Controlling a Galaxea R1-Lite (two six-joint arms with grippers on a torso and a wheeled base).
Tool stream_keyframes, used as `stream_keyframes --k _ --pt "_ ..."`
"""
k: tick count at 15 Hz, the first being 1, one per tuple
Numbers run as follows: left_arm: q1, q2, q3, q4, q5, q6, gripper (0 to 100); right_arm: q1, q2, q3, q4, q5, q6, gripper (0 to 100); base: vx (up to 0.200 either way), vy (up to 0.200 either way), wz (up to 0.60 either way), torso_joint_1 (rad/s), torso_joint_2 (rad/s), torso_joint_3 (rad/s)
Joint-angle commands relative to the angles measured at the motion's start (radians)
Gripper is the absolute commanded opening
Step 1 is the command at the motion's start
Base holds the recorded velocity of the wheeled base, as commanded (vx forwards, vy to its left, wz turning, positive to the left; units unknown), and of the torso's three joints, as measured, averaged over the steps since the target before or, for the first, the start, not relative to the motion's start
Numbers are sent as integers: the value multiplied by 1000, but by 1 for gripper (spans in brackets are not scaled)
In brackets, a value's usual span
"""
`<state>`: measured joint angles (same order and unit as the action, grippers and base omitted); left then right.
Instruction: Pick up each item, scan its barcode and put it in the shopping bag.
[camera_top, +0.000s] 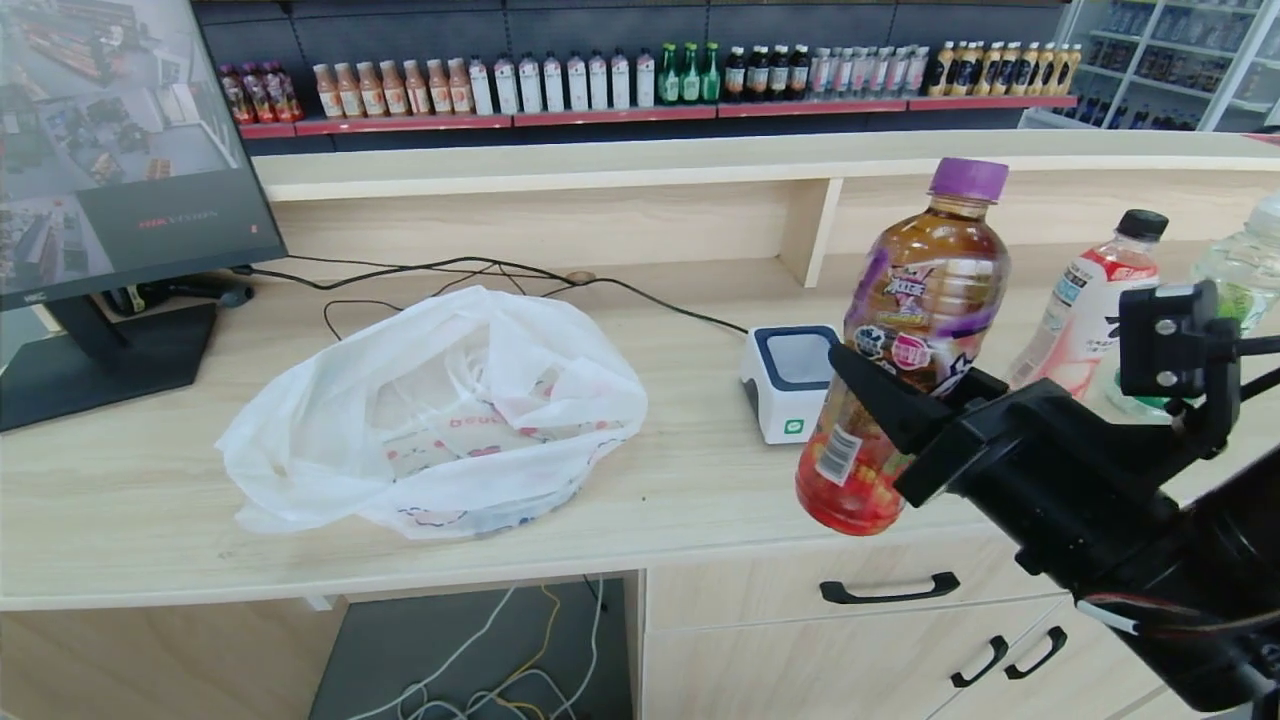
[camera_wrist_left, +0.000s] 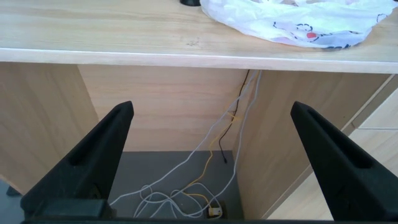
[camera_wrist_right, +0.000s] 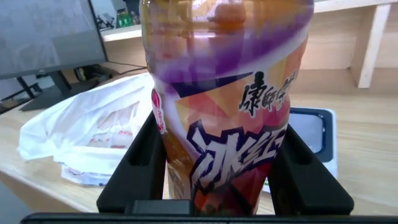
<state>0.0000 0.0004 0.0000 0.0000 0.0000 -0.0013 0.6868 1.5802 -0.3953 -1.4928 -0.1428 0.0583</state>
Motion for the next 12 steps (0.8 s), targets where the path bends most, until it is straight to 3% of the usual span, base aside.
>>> stream_keyframes --k 1,7,12 --pt "0 0 0 0 0 0 100 -1 -40 10 2 11 2 0 0 0 0 0 0 0" --pt "0 0 0 0 -2 0 100 -16 -29 7 45 84 -58 0 0 0 0 0 0 0" --pt "0 0 0 0 0 0 100 -41 24 -135 45 161 -525 0 0 0 0 0 0 0"
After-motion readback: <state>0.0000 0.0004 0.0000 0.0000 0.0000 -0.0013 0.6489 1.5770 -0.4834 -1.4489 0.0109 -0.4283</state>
